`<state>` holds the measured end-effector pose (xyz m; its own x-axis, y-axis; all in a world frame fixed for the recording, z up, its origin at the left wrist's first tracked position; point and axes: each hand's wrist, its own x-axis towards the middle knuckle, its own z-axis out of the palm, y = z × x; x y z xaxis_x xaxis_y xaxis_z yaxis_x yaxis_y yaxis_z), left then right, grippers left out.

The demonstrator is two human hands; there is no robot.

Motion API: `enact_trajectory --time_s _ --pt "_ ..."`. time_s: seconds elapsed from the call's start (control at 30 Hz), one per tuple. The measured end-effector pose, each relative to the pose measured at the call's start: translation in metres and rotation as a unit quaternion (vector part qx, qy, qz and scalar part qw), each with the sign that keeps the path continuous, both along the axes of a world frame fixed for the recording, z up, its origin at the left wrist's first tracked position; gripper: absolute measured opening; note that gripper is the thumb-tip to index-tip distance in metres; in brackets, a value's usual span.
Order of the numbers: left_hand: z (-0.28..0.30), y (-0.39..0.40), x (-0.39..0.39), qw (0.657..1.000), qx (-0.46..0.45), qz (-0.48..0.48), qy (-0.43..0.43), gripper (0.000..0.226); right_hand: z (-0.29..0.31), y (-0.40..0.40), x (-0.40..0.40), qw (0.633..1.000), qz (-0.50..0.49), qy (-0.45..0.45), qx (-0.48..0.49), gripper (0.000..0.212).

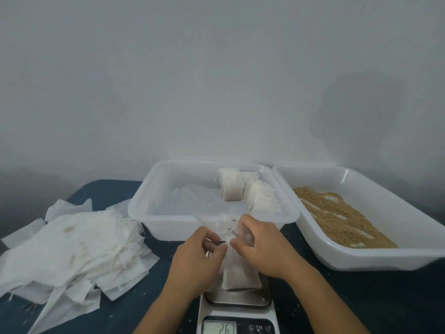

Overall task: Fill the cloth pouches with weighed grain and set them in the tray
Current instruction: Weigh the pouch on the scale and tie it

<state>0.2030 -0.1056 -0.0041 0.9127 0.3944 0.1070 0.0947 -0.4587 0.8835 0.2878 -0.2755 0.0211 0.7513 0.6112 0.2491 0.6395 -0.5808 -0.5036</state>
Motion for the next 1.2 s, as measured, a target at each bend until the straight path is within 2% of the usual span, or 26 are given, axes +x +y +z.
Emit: enact_trajectory --time_s 0.07,0.13,0.23,0.3,0.37,0.47,0.57,0.63,0.8,0.9,1.07,1.2 --pt "0.003 -0.001 -0.001 0.999 -0.043 -0.009 -0.031 0.017 0.009 -0.004 -0.003 0.999 0.021 0.022 0.044 0.028" --pt "0.007 -0.003 -0.002 0.987 -0.142 -0.052 -0.061 0.029 0.024 -0.008 -0.007 0.995 0.031 0.028 0.086 0.029" --pt "0.013 -0.007 -0.004 0.931 -0.313 -0.182 -0.05 0.055 0.051 -0.012 -0.011 0.994 0.024 0.013 0.109 0.029" --pt "0.015 -0.011 -0.005 0.904 -0.353 -0.24 -0.03 0.067 0.068 -0.013 -0.01 0.993 0.015 -0.001 0.119 0.027" --pt "0.018 -0.02 -0.003 0.893 -0.363 -0.266 -0.012 0.075 0.083 -0.015 -0.009 0.989 0.006 0.003 0.151 0.022" --pt "0.029 -0.041 0.004 0.86 -0.452 -0.236 -0.016 0.072 0.099 -0.019 -0.003 0.978 0.0 0.013 0.21 0.021" --pt "0.046 -0.058 0.019 0.809 -0.557 -0.182 -0.047 0.041 0.108 -0.029 0.004 0.968 -0.01 0.017 0.251 0.022" --pt "0.059 -0.063 0.03 0.808 -0.558 -0.176 -0.067 0.024 0.112 -0.041 0.009 0.96 -0.022 0.024 0.279 0.023" --pt "0.079 -0.072 0.055 0.833 -0.515 -0.189 -0.067 0.043 0.114 -0.071 0.026 0.937 -0.062 0.023 0.344 0.028" --pt "0.085 -0.085 0.071 0.856 -0.479 -0.191 -0.036 0.026 0.115 -0.086 0.035 0.928 -0.083 0.023 0.362 0.031" --pt "0.099 -0.103 0.094 0.867 -0.451 -0.21 0.016 0.033 0.111 -0.105 0.051 0.919 -0.132 0.024 0.37 0.029" --pt "0.104 -0.111 0.114 0.874 -0.43 -0.227 0.025 0.031 0.108 -0.118 0.06 0.911 -0.147 0.033 0.383 0.026"
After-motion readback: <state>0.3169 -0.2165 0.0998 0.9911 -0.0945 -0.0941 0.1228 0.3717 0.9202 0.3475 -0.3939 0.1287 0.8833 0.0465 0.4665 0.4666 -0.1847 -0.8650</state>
